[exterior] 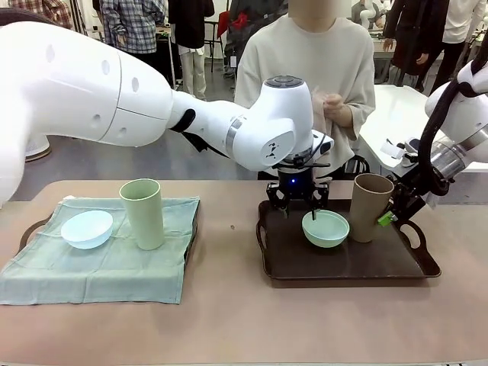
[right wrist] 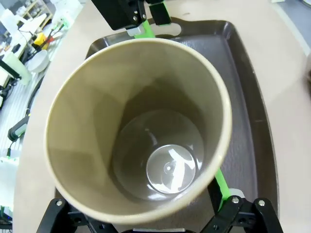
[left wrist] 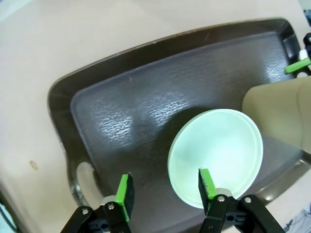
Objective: Set up a tray with a mat and arrange the tableware.
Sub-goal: Pick up the Picnic Bowl and Reusable plastic cup from the Handle tray in front of the human's position and hold them in the air.
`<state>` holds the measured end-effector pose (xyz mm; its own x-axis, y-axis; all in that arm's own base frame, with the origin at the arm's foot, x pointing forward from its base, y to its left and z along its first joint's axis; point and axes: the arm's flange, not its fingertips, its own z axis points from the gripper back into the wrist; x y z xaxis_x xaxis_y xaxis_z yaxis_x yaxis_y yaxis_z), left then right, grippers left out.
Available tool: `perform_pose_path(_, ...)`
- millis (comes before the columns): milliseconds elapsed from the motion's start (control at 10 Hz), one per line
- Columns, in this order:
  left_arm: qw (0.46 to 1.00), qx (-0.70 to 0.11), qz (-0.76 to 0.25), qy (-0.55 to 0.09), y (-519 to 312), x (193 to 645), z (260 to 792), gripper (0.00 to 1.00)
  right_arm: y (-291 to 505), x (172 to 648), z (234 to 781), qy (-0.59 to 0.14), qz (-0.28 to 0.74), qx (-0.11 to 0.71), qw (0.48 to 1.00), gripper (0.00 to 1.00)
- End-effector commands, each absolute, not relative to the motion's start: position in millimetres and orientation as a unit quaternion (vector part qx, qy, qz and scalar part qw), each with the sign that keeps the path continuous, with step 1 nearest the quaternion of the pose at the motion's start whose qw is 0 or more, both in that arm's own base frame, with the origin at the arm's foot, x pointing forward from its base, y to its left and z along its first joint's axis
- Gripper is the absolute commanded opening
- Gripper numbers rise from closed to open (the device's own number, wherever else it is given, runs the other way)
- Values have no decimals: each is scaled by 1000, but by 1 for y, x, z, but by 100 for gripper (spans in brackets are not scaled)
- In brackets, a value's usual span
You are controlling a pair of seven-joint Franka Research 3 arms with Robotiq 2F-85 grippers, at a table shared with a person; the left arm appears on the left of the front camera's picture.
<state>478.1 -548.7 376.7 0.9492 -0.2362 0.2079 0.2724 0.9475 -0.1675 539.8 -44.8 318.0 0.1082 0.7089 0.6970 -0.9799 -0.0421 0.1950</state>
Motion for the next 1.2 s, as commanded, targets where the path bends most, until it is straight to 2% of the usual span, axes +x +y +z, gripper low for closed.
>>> perform_pose_path(0,984,-100,-125,-78,-558,481,374,70,-35,535,313,-200,653,325,654,100)
perform_pose_path(700,984,-102,-133,-59,-564,492,354,70,-10,544,306,-183,662,335,645,100)
perform_pose_path(800,984,-102,-135,-60,-563,494,353,13,-10,546,303,-181,671,331,638,55)
perform_pose_path(900,984,-101,-134,-59,-562,493,352,13,-11,544,303,-180,671,332,638,41)
perform_pose_path(1000,984,-101,-134,-59,-562,494,353,0,-10,545,303,-182,672,331,637,0)
perform_pose_path(1100,984,-100,-133,-59,-562,493,354,8,-11,545,302,-184,673,330,636,0)
